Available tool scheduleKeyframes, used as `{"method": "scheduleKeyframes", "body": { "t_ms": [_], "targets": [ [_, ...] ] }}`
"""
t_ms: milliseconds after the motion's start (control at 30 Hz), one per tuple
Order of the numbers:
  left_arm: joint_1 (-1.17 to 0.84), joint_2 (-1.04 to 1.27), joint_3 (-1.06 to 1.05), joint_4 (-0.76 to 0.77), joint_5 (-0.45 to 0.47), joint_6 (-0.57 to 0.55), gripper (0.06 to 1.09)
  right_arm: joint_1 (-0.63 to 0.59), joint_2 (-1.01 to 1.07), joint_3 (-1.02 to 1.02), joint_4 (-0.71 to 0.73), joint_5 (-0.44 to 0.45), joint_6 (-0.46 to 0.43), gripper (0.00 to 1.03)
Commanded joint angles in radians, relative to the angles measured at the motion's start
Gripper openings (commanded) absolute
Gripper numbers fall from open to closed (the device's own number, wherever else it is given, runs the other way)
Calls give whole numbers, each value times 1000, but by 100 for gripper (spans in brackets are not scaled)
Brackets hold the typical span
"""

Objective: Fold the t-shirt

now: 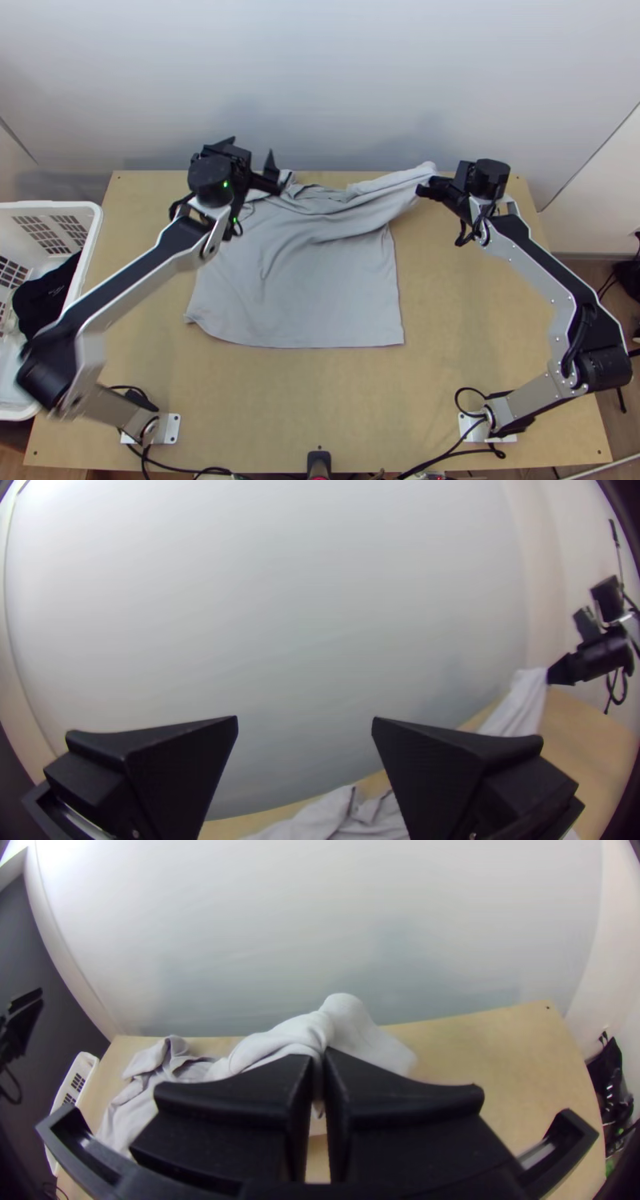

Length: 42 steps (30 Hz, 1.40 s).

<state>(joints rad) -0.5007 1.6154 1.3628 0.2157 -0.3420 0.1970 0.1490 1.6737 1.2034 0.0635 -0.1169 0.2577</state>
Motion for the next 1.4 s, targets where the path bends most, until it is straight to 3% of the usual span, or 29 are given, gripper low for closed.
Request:
{"method": "scheduleKeyframes", "body": {
  "t_ms": [0, 233, 333, 667, 1000, 1367],
  "targets": [
    [-257, -249, -18, -345, 18, 65, 104, 20, -34, -33, 1, 0, 6, 3],
    [-498, -246, -192, -326, 18, 176, 104, 44, -48, -27, -8, 0, 6, 3],
    [-562, -201, -263, -222, 20, 220, 104, 47, -60, -28, -24, 0, 18, 3],
    [-809, 46, -261, -50, 52, 274, 104, 26, -106, -50, -34, 0, 41, 3],
    [-835, 330, -142, 86, 57, 377, 104, 20, -112, -47, -39, 0, 43, 3],
    [-832, 474, -60, 90, 57, 470, 101, 15, -117, -34, -45, 2, 41, 3]
  ]
}}
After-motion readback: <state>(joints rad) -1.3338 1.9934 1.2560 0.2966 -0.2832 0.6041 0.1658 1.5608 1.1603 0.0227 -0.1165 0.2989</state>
